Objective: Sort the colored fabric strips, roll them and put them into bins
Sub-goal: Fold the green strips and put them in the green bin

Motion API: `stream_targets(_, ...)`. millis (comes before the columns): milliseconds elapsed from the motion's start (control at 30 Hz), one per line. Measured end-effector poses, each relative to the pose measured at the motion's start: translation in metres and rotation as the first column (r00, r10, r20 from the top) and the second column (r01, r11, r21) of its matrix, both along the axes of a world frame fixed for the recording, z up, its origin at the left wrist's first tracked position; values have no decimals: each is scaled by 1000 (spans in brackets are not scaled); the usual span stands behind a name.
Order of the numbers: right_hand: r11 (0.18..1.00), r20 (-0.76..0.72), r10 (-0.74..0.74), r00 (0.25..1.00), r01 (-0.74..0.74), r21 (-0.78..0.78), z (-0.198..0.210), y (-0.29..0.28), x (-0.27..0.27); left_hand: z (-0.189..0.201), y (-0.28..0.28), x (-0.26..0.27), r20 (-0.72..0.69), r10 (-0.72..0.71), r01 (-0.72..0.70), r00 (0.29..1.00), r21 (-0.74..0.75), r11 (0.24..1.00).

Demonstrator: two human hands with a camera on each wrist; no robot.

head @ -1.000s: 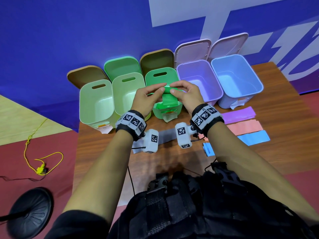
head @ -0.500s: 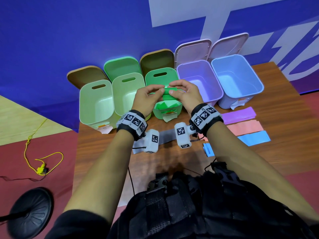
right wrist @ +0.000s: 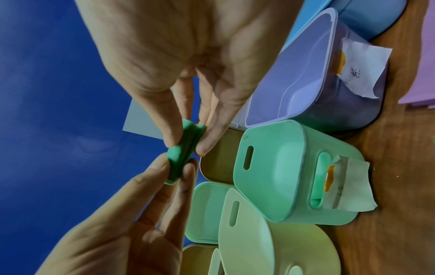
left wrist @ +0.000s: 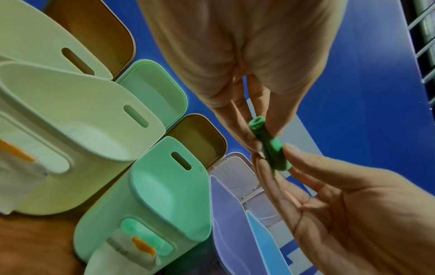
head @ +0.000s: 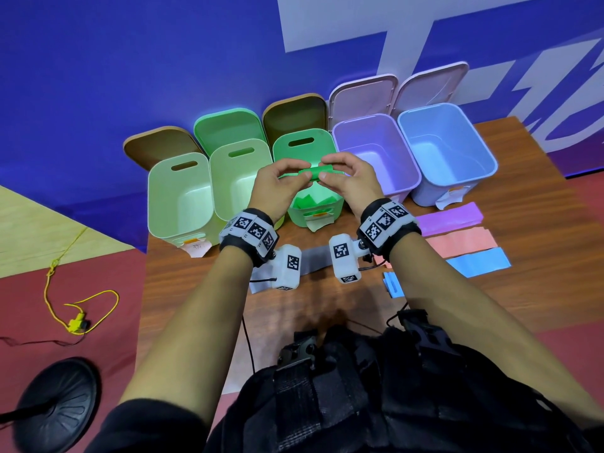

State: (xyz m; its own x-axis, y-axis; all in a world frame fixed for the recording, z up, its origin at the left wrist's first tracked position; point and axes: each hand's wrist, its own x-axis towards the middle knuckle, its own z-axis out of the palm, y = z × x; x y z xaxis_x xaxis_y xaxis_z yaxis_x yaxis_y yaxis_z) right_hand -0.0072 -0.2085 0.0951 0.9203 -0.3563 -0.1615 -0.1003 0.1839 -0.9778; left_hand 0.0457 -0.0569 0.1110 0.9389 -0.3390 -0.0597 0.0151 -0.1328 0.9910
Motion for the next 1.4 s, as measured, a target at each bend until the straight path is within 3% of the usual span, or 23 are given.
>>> stream_targets(267,994,-31,-88,996,89,59,-4,2,2,-1,0,-1,37,-35,32,999,85,996)
stream_targets(533,992,-24,-69,997,72,101,-3,0,1,-1,0,-3,-35,-228,231,973,121,965)
stream_targets(633,996,-52,-39,998,43,75,-2,0,0,-7,-1,0,-15,-293,290,956,208,934)
stream_targets(933,998,-99,-31,995,37,56,-6,-1,-4,-17,-7,-1,121,-208,159,971,325,932)
stream_targets(1400,999,-176,44,983,-40,25,-18,-7,0,-32,-14,10,60,-192,156,980,376,913)
